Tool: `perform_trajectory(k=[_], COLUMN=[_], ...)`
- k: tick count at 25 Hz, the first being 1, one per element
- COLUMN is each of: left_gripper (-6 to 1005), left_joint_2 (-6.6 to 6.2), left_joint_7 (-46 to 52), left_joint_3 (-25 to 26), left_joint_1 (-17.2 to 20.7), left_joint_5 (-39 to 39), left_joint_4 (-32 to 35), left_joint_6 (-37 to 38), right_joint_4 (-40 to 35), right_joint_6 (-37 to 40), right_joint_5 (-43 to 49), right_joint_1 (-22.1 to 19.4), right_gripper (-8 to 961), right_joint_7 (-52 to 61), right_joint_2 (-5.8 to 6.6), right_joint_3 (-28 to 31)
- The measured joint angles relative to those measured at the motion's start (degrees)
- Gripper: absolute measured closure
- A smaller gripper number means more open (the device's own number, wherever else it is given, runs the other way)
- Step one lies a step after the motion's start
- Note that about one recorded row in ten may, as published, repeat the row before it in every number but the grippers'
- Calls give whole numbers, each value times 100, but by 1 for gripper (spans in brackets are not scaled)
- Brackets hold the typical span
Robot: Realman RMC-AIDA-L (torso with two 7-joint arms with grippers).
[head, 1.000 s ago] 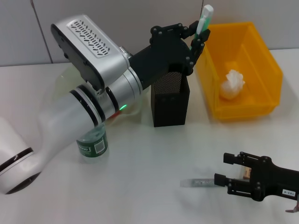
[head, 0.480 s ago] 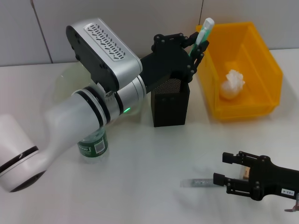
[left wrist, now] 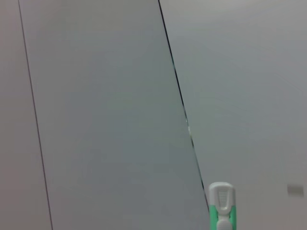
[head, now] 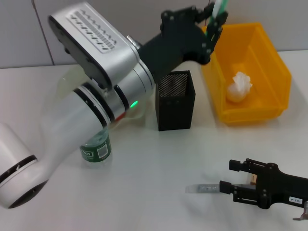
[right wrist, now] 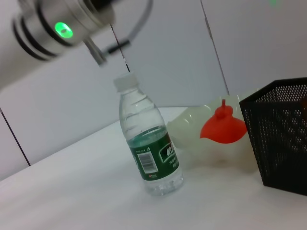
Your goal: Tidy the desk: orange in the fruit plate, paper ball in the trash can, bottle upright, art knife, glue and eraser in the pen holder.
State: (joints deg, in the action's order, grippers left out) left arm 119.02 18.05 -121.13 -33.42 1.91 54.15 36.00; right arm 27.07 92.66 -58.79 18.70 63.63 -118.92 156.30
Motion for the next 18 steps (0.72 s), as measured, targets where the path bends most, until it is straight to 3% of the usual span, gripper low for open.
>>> perform_trajectory(k=[4,6,10,11,12,13,14,15,16,17,18], left_gripper=[813,813,813,813,813,813,813,813,813,813,813], left_joint_2=[-40,-119,-145,-177,-237,-241,-241,-233,-233,-196,-196], left_joint_7=[44,510,835,1408,3264,3941,3941,4641,4641,5253,5253], left_joint_3=[76,218,343,566,1456,1945,1945,2559,2559,3436,3436], left_joint_1=[248,294,246,153,-196,-409,-409,-673,-673,-1108,-1108], left_joint_5=[51,272,523,984,2632,3424,3424,4336,4336,5349,5349], left_joint_4=[612,1022,1050,1036,688,421,421,50,50,-524,-524], left_joint_6=[-110,-400,-450,-458,36,451,451,961,961,1621,1621], right_joint_4=[0,0,0,0,0,0,0,0,0,3,3], right_joint_6=[-35,-36,-39,-38,-39,-39,-39,-40,-39,-39,-39], right_joint_5=[0,0,0,1,16,16,29,39,47,56,56], right_joint_1=[-13,-14,-16,-15,-12,-12,-4,11,21,32,32], right_gripper=[182,182,183,183,183,183,183,183,182,182,182], right_joint_7=[0,0,0,1,9,9,19,32,42,54,54], right_joint_2=[0,0,0,1,6,6,7,8,8,9,9], right_joint_3=[-19,-20,-21,-22,-21,-21,-21,-22,-22,-21,-21])
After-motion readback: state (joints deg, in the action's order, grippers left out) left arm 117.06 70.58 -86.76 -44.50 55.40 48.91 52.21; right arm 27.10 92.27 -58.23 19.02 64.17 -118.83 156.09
